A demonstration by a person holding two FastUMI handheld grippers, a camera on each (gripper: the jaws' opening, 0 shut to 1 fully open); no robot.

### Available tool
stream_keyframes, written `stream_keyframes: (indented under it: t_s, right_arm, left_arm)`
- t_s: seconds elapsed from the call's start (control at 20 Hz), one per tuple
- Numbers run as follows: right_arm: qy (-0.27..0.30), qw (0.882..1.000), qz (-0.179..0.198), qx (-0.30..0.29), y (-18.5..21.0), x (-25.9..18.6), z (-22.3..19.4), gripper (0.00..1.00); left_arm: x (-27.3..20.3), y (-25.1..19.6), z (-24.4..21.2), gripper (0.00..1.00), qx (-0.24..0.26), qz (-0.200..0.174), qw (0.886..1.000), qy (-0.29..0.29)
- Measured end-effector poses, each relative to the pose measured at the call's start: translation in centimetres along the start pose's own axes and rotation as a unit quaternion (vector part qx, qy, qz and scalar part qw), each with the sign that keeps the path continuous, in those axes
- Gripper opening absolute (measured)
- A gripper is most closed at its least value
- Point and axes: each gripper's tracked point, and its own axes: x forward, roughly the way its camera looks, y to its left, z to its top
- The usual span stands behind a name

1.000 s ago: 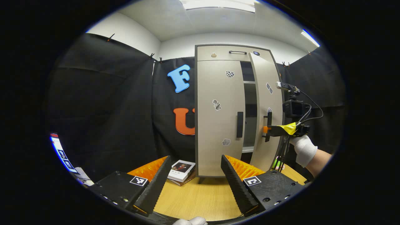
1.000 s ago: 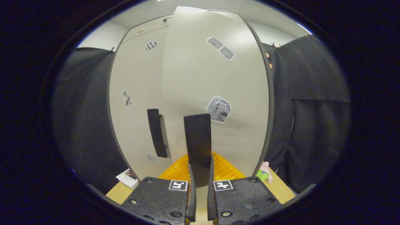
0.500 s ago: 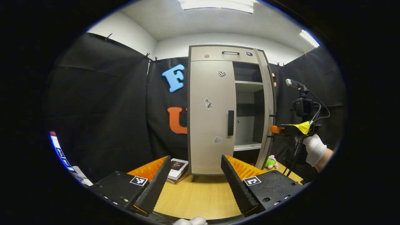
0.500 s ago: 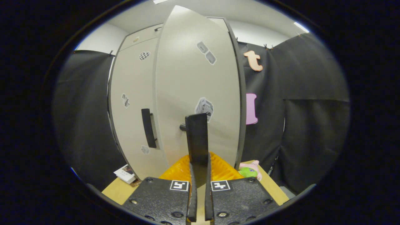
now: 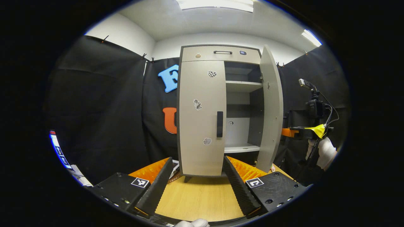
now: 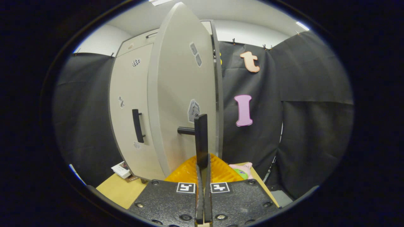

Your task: Open the right door of the double-door shoe cabinet with the right hand, and open the left door with the left hand.

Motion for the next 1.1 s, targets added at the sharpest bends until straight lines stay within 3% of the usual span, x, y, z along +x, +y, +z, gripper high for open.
stream_keyframes:
  t_s: [0.4, 0.55, 0.9, 1.1]
  right_arm:
    - [-0.005, 1.000, 0.007, -0.019, -5.8, 0.0, 0.3, 0.04]
    - [-0.004, 1.000, 0.015, -0.023, -5.9, 0.0, 0.3, 0.03]
    - [-0.014, 1.000, -0.009, -0.026, -6.4, -1.0, 1.1, 0.04]
    - [-0.022, 0.999, -0.028, -0.028, -6.9, -3.6, 1.8, 0.16]
  left_arm:
    - [-0.1, -0.6, -0.2, 0.95, -0.005, 0.015, 1.000, 0.007]
    - [-0.1, -0.6, -0.3, 0.95, -0.006, 0.020, 1.000, 0.010]
    - [-0.1, -0.5, -0.1, 0.95, -0.002, 0.015, 1.000, 0.009]
    - [0.1, -0.2, 0.0, 0.95, 0.002, 0.007, 1.000, 0.005]
